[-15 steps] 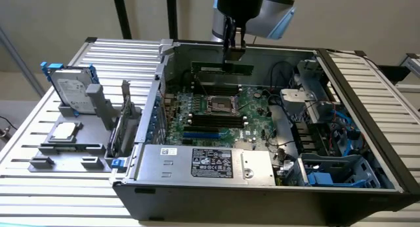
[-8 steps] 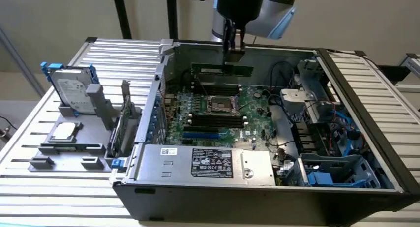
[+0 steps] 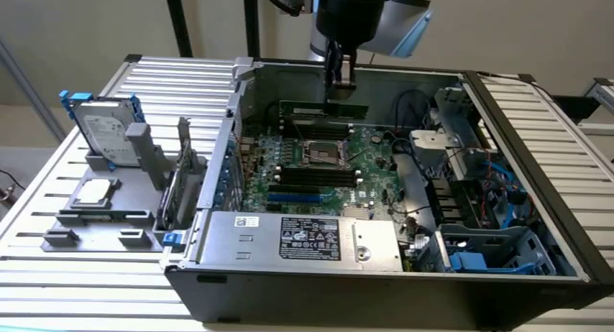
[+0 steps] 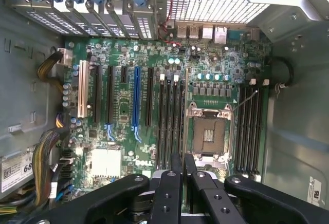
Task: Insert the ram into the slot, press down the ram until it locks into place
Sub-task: 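Insert the ram into the slot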
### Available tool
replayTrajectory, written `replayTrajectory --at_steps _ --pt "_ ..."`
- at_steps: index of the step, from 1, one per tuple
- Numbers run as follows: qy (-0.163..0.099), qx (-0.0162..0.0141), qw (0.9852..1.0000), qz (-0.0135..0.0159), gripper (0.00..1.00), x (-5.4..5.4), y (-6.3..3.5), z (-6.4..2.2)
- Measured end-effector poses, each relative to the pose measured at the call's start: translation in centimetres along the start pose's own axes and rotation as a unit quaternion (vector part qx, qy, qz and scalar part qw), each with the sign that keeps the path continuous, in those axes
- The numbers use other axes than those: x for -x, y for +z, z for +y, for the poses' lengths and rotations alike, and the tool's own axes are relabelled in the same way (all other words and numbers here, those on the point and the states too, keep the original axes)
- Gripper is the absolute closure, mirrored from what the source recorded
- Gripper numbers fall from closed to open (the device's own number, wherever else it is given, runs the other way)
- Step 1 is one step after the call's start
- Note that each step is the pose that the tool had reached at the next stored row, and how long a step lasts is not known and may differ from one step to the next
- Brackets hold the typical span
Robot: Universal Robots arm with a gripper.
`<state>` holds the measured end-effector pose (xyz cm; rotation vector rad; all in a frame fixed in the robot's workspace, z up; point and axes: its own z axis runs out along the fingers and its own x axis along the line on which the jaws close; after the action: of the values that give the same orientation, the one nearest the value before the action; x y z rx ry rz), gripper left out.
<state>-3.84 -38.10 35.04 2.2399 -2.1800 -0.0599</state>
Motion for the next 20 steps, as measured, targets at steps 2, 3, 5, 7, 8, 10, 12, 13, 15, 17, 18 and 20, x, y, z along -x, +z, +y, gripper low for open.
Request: replayTrajectory --at_steps 2,3,5,7,8,10,12,13,15,17,18,20 --pt "0.0 0.0 1.0 -0.0001 0.87 -0.1 0.36 -0.03" --pt "0.0 0.0 1.0 0.0 0.87 -0.2 0.55 -0.04" --pt "0.0 0.0 1.0 0.0 0.87 -0.4 0.91 -0.08" --pt "0.0 0.0 1.0 -0.0001 0.87 -0.6 1.27 -0.12" --pt "0.0 0.0 1.0 -0.0001 0.87 -0.7 1.44 -0.13" --pt "0.0 0.0 1.0 0.0 0.87 -1.0 1.81 -0.15" --pt "0.0 0.0 1.0 0.0 0.87 -1.1 2.17 -0.16" --pt "0.0 0.0 1.0 0.0 0.87 -1.2 2.35 -0.16" --pt "0.0 0.0 1.0 0.0 0.87 -1.4 2.71 -0.17" --pt "0.0 0.0 1.0 0.0 0.87 -1.5 3.07 -0.18" --pt "0.0 0.0 1.0 -0.0001 0.87 -1.5 3.25 -0.18" --pt "0.0 0.0 1.0 0.0 0.87 -1.6 3.6 -0.2"
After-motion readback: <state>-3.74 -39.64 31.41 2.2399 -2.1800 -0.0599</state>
